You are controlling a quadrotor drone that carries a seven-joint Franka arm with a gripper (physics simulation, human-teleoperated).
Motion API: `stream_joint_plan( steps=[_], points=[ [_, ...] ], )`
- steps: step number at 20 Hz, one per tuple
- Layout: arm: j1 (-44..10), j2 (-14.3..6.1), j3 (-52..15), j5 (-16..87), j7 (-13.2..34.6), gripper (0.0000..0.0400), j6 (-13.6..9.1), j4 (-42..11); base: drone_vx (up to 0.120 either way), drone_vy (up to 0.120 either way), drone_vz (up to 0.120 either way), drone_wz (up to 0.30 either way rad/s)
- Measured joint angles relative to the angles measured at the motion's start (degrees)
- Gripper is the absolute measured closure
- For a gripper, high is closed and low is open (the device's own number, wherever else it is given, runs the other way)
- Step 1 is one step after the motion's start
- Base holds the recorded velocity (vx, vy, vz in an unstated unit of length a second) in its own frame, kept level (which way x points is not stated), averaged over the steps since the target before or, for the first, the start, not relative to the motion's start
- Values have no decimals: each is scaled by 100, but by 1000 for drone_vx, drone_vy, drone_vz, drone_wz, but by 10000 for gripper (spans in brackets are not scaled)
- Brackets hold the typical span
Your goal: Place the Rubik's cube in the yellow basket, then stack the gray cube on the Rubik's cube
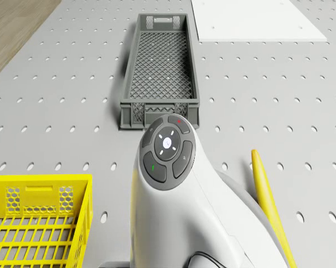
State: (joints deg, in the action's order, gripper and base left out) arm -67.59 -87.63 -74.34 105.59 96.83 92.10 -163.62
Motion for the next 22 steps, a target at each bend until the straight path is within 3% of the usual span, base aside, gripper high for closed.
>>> stream_joint_plan(
  steps=[22],
  points=[
    [-8, -35, -24, -32, 8, 150, 26, -2, 0, 120, 0, 0]
  ],
)
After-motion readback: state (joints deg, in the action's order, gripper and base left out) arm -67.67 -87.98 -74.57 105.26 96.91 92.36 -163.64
